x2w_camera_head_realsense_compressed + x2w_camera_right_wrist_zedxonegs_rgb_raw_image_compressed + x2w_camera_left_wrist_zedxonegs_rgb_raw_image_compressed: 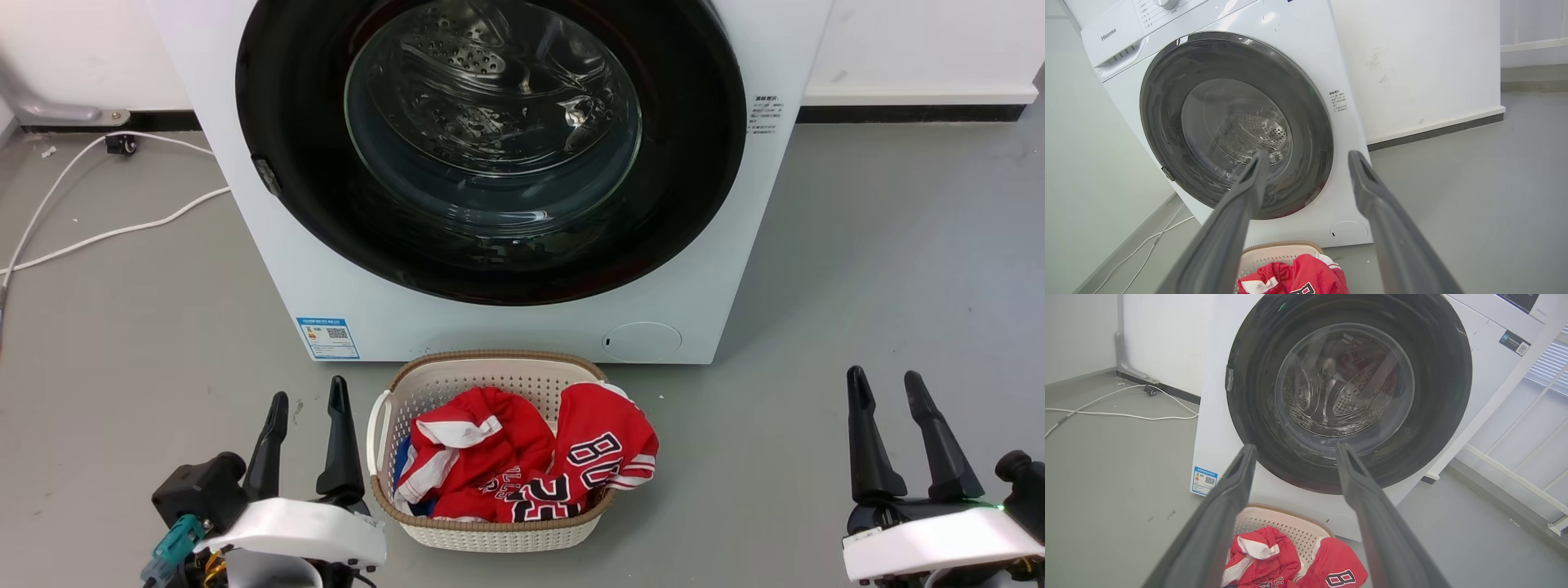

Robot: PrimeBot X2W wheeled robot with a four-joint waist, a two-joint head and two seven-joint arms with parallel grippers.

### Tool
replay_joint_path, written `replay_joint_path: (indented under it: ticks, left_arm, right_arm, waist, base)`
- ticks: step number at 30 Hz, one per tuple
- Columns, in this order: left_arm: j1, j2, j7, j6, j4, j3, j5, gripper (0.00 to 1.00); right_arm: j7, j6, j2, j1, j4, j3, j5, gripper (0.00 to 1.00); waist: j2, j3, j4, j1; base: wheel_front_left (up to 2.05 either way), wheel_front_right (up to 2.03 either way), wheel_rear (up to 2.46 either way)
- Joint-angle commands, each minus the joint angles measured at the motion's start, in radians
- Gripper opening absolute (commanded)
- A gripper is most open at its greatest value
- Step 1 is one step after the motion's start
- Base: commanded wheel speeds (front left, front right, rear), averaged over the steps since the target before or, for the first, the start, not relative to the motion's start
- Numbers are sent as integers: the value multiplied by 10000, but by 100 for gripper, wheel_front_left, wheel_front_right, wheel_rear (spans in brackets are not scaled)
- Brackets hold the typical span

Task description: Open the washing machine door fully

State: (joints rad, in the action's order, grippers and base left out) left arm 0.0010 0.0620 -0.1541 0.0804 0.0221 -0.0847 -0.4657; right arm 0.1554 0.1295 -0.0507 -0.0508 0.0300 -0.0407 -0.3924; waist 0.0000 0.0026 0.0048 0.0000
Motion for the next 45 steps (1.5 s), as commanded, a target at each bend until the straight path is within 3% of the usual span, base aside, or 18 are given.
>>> replay_joint_path:
  ticks: [1, 45]
  left_arm:
    - [46, 84, -120, 4, -177, -45, 340, 100]
    - [475, -112, -1019, 22, 4, -358, 3627, 100]
  right_arm:
    - [116, 17, -6, -69, 183, -2, 307, 100]
    - [1024, 11, 7, -653, 576, 181, 2834, 100]
  waist:
    - [0, 3, 2, 0]
    - [0, -36, 58, 0]
  base:
    - [0, 0, 0]
    - [0, 0, 0]
